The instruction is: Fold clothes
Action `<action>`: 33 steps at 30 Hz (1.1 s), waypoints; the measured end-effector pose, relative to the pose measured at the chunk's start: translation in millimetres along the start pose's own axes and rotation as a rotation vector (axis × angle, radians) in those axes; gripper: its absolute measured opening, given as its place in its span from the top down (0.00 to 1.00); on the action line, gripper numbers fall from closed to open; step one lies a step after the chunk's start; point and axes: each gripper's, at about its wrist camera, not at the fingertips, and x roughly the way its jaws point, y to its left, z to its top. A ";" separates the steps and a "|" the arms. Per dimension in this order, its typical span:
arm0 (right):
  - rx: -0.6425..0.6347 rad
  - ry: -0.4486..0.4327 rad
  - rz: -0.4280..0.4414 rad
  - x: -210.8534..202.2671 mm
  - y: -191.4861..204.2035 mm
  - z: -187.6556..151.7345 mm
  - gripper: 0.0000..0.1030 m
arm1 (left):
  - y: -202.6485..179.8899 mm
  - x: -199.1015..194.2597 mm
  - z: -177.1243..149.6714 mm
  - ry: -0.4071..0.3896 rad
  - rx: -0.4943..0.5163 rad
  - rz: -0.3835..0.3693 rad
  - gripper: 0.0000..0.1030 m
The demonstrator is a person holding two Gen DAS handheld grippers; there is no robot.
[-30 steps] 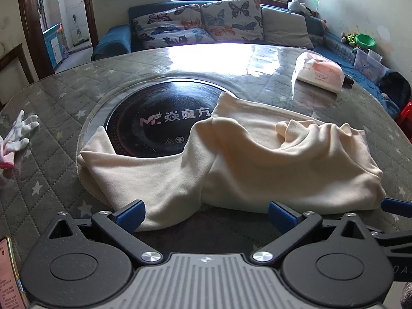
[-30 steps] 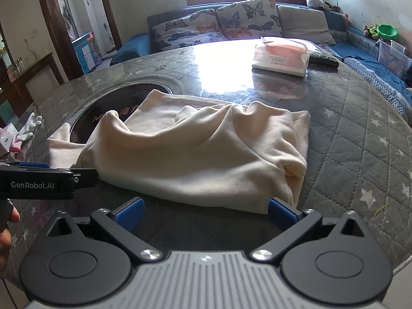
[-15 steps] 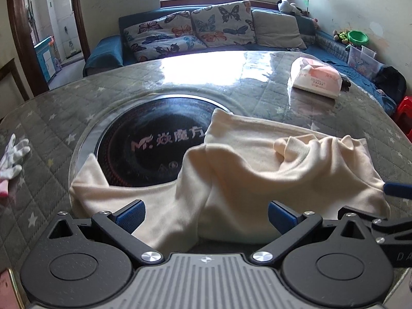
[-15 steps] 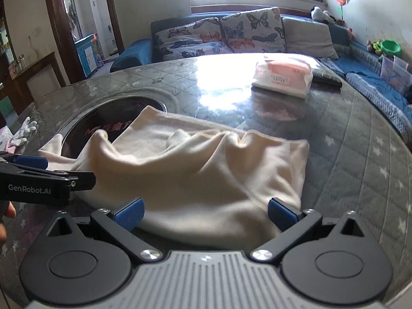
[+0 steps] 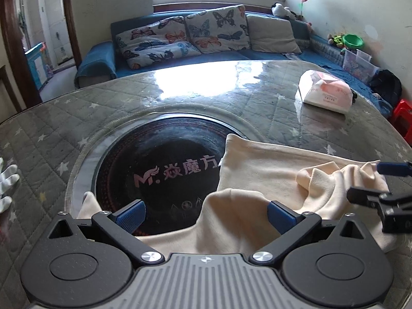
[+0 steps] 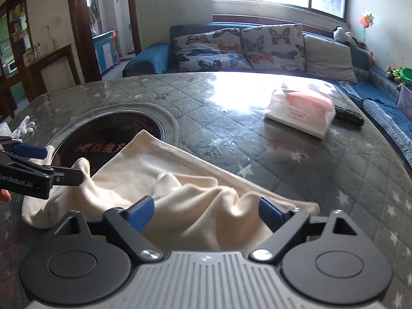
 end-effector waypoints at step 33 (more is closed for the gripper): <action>-0.037 0.028 0.204 -66.4 -7.5 -22.9 0.95 | 0.3 -63.2 -43.5 -0.055 0.155 -0.399 0.93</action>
